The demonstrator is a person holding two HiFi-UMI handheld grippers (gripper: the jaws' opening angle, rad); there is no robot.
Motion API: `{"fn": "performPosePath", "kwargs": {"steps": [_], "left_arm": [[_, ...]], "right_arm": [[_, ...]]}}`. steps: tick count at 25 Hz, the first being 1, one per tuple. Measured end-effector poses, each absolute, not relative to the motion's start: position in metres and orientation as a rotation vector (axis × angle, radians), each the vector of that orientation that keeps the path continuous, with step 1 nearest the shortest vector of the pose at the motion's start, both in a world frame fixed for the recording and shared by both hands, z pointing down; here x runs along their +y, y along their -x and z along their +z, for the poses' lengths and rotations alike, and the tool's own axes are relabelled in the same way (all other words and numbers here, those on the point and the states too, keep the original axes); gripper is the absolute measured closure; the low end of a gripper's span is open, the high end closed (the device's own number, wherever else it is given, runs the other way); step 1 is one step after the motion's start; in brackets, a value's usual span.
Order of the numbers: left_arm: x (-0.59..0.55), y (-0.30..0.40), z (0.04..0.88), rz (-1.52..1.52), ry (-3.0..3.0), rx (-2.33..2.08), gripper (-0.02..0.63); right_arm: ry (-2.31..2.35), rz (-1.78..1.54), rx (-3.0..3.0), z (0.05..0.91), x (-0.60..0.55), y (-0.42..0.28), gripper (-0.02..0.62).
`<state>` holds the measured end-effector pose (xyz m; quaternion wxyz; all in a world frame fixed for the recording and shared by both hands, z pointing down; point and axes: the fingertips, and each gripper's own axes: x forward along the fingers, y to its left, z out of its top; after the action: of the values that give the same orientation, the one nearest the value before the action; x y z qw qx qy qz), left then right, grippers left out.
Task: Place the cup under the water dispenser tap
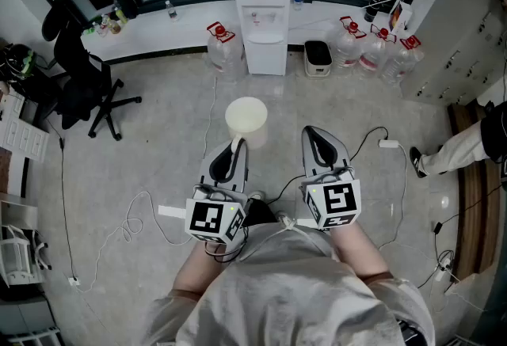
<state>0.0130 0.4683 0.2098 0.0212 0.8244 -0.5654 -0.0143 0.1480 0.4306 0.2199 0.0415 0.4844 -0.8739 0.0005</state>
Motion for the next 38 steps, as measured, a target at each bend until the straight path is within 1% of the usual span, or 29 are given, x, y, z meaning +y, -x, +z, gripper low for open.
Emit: {"fn": "performPosePath", "kwargs": {"steps": [9, 13, 21, 27, 38], "left_arm": [[0.464, -0.022, 0.211, -0.047, -2.56, -1.749, 0.561], [0.459, -0.025, 0.216, -0.031, -2.553, -1.735, 0.561], [0.41, -0.016, 0.237, -0.018, -2.521, -1.715, 0.561], [0.326, -0.002, 0.249, -0.004, -2.54, -1.673, 0.561], [0.083, 0.057, 0.252, 0.039, -2.564, -1.508, 0.561]], "right_arm": [[-1.49, 0.031, -2.673, 0.225, 0.426, -0.157, 0.569], [-1.52, 0.099, -2.685, 0.231, 0.42, -0.162, 0.568], [-1.525, 0.196, -2.677, 0.253, 0.376, -0.161, 0.568], [-1.543, 0.225, -2.661, 0.267, 0.299, -0.147, 0.568], [-1.624, 0.297, -2.617, 0.262, 0.078, -0.091, 0.567]]}}
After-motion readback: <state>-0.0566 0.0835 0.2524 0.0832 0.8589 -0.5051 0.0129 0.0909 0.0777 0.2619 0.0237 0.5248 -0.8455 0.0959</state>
